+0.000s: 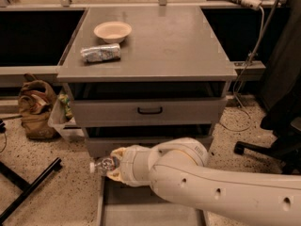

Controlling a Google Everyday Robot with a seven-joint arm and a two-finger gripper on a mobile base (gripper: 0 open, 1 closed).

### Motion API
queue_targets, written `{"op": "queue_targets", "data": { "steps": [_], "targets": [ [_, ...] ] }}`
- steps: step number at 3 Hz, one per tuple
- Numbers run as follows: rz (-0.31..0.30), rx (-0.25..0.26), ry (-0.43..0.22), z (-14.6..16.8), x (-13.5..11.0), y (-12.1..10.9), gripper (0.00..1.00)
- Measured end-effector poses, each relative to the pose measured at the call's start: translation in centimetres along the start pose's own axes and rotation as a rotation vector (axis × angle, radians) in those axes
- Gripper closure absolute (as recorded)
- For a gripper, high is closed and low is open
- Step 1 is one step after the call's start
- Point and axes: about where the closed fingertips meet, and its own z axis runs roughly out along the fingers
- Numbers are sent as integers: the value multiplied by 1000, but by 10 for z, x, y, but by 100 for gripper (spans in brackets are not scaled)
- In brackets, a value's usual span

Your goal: Place water bottle into bottom drawer

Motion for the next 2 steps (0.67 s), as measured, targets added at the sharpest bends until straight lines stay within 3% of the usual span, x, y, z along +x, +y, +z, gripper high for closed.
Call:
{"op": "queue_targets", "data": {
  "steps": [1, 2],
  "targets": [
    [11, -64, -71, 33, -5, 27, 100],
    [11, -64, -71, 33, -5, 27, 100]
  ]
}}
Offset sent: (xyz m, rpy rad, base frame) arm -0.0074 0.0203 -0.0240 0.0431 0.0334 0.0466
